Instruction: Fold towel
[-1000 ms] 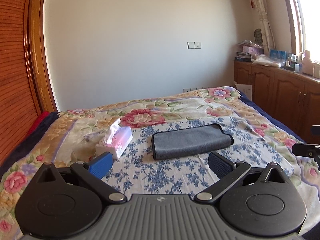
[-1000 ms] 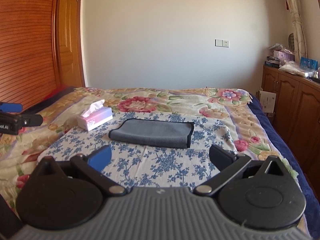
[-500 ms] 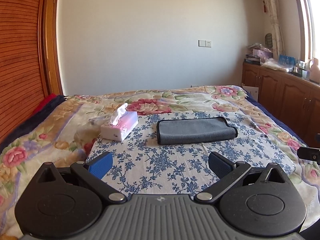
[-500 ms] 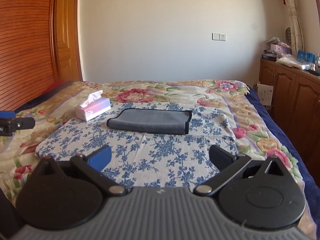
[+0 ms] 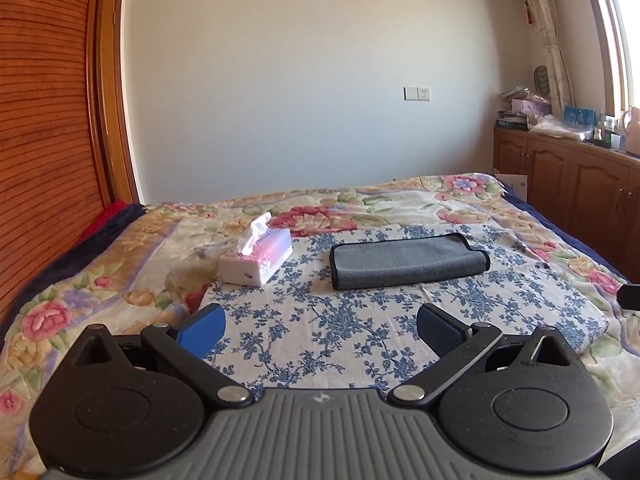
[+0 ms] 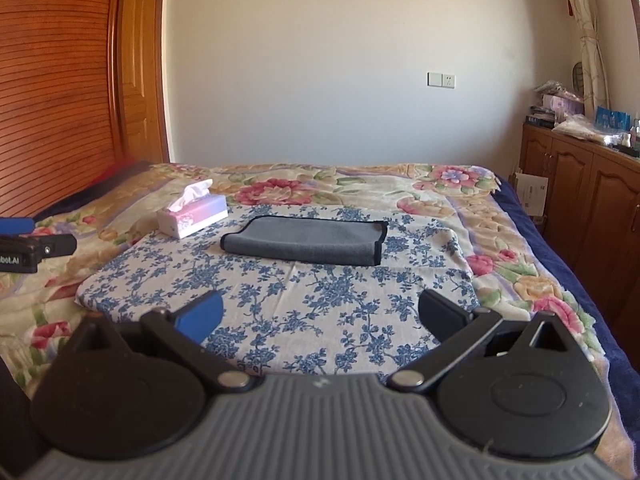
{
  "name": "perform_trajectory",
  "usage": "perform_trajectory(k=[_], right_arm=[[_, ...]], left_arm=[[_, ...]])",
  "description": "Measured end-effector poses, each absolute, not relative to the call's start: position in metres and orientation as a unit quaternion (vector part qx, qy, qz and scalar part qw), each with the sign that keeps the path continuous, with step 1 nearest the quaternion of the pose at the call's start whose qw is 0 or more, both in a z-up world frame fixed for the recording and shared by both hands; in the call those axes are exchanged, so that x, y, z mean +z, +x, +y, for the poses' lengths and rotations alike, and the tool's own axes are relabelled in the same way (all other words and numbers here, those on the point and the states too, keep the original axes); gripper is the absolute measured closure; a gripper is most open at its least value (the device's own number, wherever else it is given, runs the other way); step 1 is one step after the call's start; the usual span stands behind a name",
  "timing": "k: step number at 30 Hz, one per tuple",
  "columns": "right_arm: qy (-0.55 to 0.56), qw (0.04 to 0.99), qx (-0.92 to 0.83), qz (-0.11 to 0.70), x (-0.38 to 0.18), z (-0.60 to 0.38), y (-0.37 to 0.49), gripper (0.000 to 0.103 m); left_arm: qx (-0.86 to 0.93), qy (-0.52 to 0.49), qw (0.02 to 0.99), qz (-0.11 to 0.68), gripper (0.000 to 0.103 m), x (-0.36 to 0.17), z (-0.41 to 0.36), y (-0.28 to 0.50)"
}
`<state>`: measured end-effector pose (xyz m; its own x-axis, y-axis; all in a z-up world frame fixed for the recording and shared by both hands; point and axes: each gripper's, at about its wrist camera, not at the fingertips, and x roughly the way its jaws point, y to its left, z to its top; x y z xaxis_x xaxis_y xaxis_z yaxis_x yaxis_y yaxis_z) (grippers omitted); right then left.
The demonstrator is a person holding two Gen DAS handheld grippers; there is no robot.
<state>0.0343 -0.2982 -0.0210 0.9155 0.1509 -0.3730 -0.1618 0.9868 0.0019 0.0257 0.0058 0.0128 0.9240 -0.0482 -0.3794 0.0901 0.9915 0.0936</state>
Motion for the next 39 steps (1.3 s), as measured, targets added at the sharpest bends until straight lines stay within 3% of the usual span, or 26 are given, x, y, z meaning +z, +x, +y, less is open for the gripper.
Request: perform_trajectory(k=[39], right_arm=[[-0.007,0.991,0.034,0.127,-0.022,-0.307,0.020,0.000]], left_arm=[[-0.031,0.037,0.991,0.129,0.000,0.012,0.012,0.007]])
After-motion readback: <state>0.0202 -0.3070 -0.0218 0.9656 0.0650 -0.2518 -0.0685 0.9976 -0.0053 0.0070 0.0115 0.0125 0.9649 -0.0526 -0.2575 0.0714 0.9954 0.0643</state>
